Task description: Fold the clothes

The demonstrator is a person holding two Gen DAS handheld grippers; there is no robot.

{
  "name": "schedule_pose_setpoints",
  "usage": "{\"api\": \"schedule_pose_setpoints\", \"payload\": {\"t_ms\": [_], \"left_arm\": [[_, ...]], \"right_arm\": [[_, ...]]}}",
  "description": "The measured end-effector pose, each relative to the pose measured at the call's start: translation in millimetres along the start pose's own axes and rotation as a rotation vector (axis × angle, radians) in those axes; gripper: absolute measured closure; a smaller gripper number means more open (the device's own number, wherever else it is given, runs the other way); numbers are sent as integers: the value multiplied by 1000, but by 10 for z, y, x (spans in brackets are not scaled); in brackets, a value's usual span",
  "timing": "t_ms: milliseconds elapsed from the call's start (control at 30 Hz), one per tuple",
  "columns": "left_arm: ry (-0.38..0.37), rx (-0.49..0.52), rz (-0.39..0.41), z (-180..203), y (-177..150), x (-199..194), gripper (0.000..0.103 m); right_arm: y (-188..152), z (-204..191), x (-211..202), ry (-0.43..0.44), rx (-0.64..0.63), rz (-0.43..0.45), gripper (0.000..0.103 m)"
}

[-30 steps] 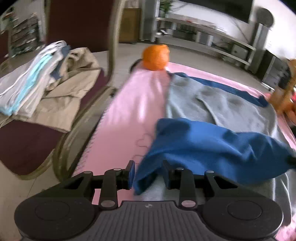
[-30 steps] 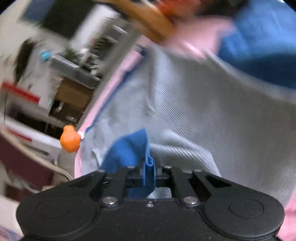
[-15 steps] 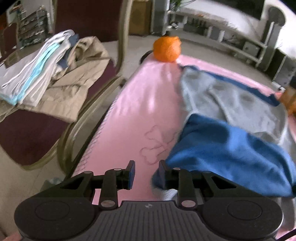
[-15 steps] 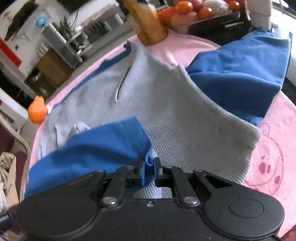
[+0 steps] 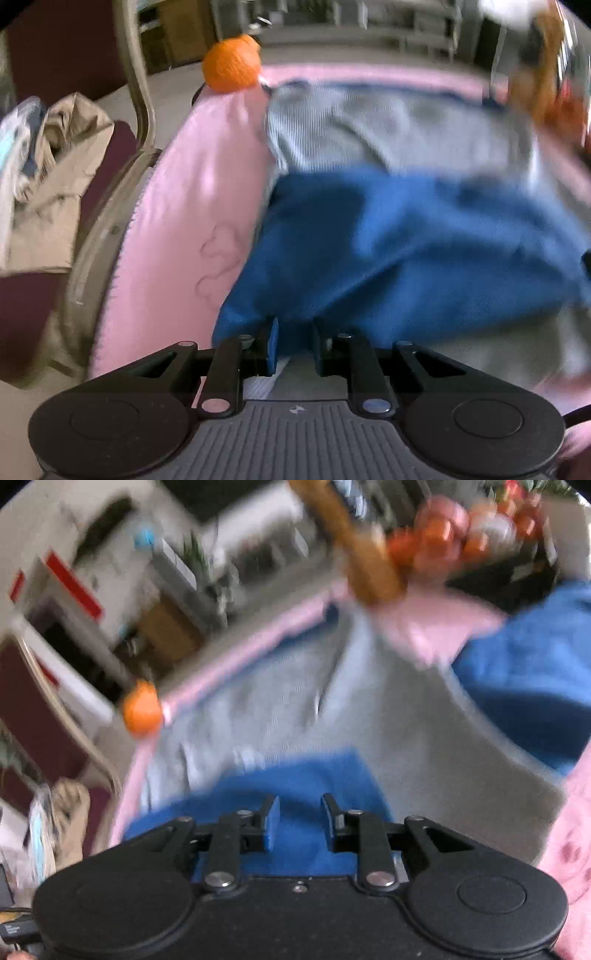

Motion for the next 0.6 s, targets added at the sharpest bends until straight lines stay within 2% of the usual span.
{"api": "schedule_pose_setpoints", "payload": {"t_ms": [33, 67, 100, 167, 200, 233, 267, 333, 433, 500, 600], "left_arm": [[31, 46, 2, 46, -49, -4, 84], [56, 87, 4, 88, -95, -21, 83], [81, 128, 7, 130, -140, -37, 79], [118, 168, 20, 146, -206, -93, 78], [118, 166, 30, 126, -222, -142, 79], [84, 141, 58, 70, -216, -234, 79], [31, 107, 101, -8, -200, -355, 79], [-75, 39, 186, -164, -169, -599, 79], [-156, -26, 300, -305, -29, -802, 79], [-147, -51, 313, -338, 149, -767, 79], [-93, -73, 245, -328, 461, -439, 81]], "right_arm": [[-23, 24, 57, -61, -7, -34, 86], [-50, 56, 99, -125, -20, -56, 98], [-59, 79, 104, -168, -27, -73, 103], [-43, 99, 26, -211, -32, -85, 102], [-48, 109, -16, -252, -43, -74, 90], [-52, 126, -62, -292, -50, -59, 83], [-39, 151, -125, -282, -38, -44, 83], [9, 178, -280, -185, 8, -17, 83], [111, 129, -482, -99, 19, 62, 82], [202, 87, -522, -30, 40, 90, 82], [357, 74, -346, 110, 142, 58, 82]]}}
Point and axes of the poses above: each gripper's, at about its wrist camera, not at the fingertips, and x roughly the way its jaws point, z to its right, y to its top, the point moved 1 cm from there along x, roughly the way its jaws point
